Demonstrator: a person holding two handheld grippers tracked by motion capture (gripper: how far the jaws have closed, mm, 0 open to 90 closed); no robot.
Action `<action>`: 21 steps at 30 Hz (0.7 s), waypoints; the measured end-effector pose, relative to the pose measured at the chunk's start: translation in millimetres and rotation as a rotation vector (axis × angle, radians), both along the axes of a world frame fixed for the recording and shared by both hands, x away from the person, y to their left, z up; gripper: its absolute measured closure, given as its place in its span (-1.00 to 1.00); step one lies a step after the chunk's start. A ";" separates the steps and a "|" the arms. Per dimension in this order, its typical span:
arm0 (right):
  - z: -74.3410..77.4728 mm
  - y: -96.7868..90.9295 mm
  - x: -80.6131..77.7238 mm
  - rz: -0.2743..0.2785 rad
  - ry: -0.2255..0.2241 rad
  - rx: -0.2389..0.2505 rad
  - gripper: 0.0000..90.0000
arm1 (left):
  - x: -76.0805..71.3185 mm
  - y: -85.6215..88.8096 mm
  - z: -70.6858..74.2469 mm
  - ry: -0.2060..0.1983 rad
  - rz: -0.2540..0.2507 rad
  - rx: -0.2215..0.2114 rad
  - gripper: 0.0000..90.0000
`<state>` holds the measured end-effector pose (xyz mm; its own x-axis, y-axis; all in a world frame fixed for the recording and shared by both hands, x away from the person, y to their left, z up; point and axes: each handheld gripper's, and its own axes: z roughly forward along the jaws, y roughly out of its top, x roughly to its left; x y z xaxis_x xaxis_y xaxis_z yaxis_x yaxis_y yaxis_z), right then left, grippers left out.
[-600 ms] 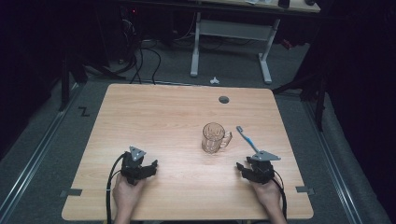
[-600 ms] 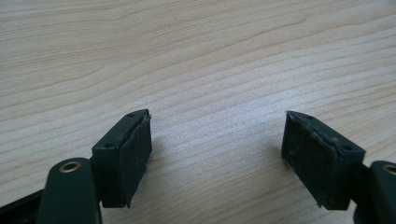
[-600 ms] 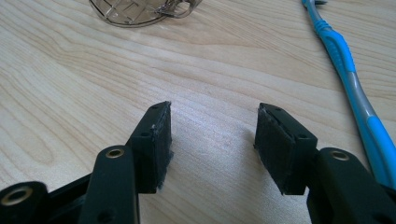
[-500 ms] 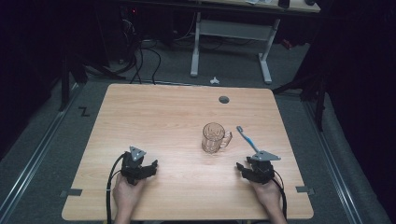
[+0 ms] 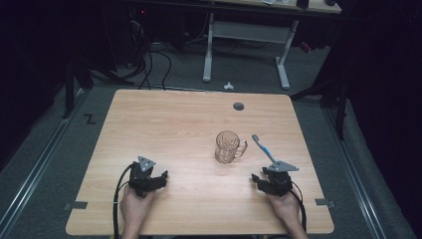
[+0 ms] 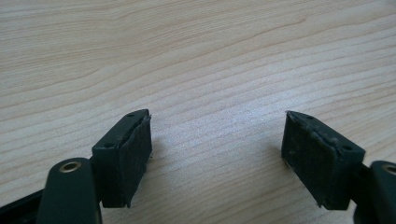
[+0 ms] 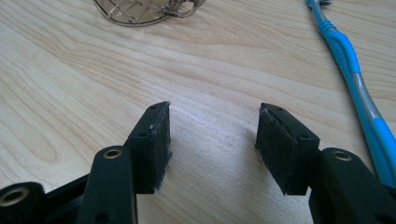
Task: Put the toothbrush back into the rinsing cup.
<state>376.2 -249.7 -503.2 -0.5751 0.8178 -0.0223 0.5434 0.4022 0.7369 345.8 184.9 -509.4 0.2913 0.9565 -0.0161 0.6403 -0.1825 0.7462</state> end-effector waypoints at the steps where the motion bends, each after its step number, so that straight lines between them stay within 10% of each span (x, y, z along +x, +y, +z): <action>1: 0.1 -0.2 -0.1 0.004 0.003 0.002 0.01 | 0.0 0.0 0.0 0.000 0.000 0.000 -0.45; 21: 0.1 -0.1 -1.0 0.011 0.000 0.006 0.11 | 0.0 0.2 0.1 0.001 -0.001 0.000 -0.45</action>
